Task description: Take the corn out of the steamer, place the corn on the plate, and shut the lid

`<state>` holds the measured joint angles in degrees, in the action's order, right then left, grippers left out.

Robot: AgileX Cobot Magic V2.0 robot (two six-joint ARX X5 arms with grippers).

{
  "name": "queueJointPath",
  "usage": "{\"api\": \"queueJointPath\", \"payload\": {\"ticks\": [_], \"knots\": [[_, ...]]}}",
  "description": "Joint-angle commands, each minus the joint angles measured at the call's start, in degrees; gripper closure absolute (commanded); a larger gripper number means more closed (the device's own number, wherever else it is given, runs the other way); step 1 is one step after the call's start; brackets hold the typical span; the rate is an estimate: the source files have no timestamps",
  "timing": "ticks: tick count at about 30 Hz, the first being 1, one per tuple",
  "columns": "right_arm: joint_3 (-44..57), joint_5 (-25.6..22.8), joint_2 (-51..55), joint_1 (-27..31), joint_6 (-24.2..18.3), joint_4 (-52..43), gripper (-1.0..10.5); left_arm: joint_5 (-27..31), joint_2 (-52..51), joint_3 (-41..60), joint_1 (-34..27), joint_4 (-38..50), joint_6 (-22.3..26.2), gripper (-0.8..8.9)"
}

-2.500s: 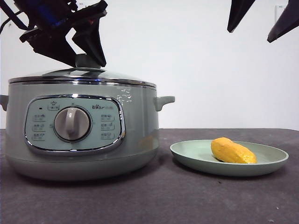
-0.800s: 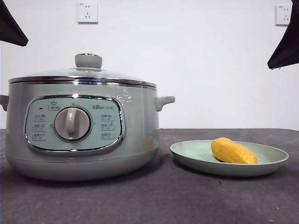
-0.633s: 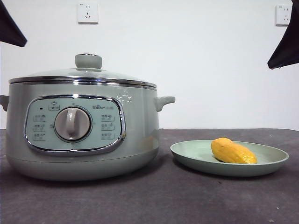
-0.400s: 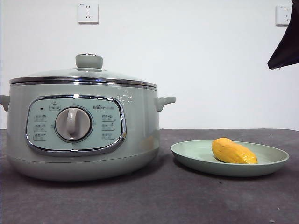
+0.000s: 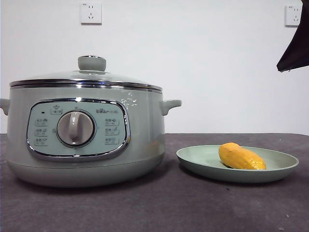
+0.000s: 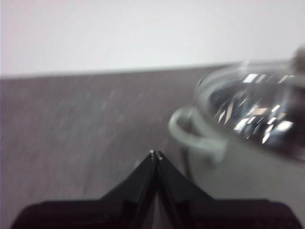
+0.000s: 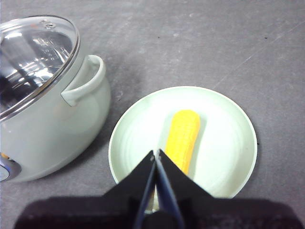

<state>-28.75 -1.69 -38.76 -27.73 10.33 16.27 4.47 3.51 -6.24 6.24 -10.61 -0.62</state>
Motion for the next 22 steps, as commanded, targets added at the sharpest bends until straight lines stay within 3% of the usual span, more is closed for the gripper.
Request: {"api": "queueJointPath", "payload": {"ticks": [1,22], "knots": [[0.3,-0.2,0.0,0.0,0.6,-0.3,9.4,-0.3,-1.1,2.8,-1.7,0.9,-1.4,8.17],[0.3,-0.2,0.0,0.0,0.6,-0.3,9.4,-0.3,-3.3,6.0,-3.7,0.3,-1.5,8.17]]}}
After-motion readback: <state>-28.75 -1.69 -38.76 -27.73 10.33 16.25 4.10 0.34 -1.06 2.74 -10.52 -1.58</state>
